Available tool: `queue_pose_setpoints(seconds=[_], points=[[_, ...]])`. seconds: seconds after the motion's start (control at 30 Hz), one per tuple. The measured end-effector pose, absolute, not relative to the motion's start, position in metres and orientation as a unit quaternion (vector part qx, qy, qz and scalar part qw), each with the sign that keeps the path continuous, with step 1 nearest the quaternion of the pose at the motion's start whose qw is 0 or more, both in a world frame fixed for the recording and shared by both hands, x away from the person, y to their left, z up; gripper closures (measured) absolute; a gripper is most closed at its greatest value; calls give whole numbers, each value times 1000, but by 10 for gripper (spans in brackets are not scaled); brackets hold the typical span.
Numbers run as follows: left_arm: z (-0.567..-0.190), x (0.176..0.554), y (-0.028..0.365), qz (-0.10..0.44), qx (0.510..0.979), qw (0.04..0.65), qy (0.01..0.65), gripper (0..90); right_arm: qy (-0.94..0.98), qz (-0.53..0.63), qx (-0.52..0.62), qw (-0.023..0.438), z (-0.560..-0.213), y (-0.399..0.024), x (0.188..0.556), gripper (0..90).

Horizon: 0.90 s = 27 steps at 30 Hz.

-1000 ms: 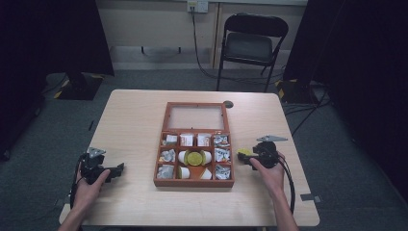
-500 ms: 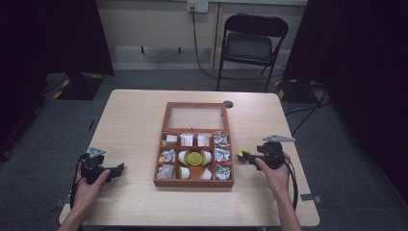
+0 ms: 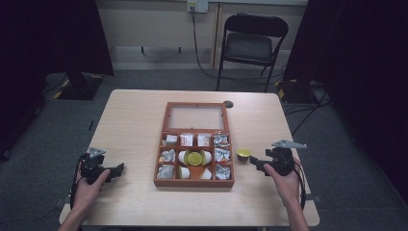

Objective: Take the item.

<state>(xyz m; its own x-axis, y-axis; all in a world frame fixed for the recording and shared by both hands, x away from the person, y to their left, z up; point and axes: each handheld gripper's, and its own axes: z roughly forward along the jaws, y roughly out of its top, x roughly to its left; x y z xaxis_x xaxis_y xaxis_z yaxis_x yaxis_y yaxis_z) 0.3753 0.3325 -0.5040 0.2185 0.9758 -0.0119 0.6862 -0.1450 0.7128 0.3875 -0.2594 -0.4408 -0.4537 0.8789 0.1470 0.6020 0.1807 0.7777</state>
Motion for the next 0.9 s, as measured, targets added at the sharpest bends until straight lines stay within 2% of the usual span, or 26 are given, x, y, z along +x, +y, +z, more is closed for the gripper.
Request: queue_pose_setpoints(seconds=[0.3,0.63,0.8,0.9], points=[[-504,375,333,237,719,305,578,0,743,377,521,183,-454,-288,372,199],[-504,375,332,237,718,305,578,0,735,323,564,191,-489,-316,366,193],[-504,375,332,237,719,305,578,0,738,300,557,235,-494,-313,365,167],[-504,375,332,237,718,305,578,0,733,307,557,243,-497,-312,366,135]])
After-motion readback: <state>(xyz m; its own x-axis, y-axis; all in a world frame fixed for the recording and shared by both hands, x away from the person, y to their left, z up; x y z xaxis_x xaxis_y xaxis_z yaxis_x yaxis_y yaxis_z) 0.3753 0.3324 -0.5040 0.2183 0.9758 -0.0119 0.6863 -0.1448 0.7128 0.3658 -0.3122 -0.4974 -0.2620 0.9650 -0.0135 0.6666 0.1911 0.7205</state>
